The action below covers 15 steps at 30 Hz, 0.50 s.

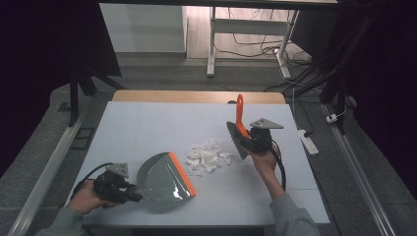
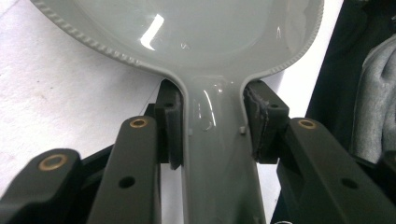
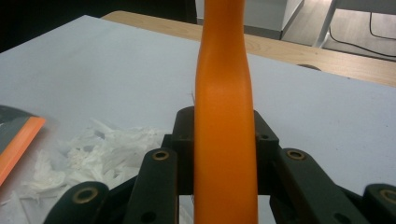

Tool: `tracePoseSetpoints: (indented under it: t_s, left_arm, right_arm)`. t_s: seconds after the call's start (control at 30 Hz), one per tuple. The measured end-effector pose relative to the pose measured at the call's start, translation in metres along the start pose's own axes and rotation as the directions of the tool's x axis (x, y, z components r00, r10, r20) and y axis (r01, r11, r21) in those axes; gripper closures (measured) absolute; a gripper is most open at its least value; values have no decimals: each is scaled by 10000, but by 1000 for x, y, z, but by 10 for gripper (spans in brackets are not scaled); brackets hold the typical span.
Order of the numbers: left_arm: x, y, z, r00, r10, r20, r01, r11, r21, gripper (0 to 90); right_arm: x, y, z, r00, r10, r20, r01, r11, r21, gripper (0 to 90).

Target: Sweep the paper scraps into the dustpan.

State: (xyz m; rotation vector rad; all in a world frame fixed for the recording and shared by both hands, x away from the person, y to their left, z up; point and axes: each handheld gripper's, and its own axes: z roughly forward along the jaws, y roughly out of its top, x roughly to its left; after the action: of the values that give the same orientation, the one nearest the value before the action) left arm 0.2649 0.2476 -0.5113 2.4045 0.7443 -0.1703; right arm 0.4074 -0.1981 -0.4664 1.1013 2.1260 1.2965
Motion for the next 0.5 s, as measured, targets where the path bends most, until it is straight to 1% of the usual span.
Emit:
tracePoseSetpoints:
  t_s: [0.1, 0.17, 0.23, 0.3, 0.43, 0.5]
  left_arm:
    - [1, 2, 3, 10000, 1, 73, -1, 10000, 51, 618]
    - [1, 5, 6, 9999, 28, 107, -29, 9999, 158, 618]
    - [2, 7, 8, 9998, 15, 188, -18, 9999, 153, 618]
    - [2, 8, 8, 9998, 7, 210, -11, 9998, 183, 618]
    - [3, 9, 8, 9997, 21, 237, -26, 9998, 208, 618]
    - [3, 9, 9, 9997, 44, 224, -48, 9998, 200, 618]
  right_arm:
    - [0, 1, 5, 9999, 92, 138, -95, 9998, 173, 702]
    - [0, 2, 9, 9997, 115, 235, -120, 9997, 208, 702]
    - [0, 3, 12, 9992, 92, 384, -103, 9996, 277, 703]
    - [-1, 3, 15, 9989, 169, 445, -183, 9993, 323, 702]
    - [-3, 5, 23, 9977, 317, 599, -354, 9975, 605, 703]
    - [-2, 6, 29, 9977, 389, 560, -435, 9955, 837, 703]
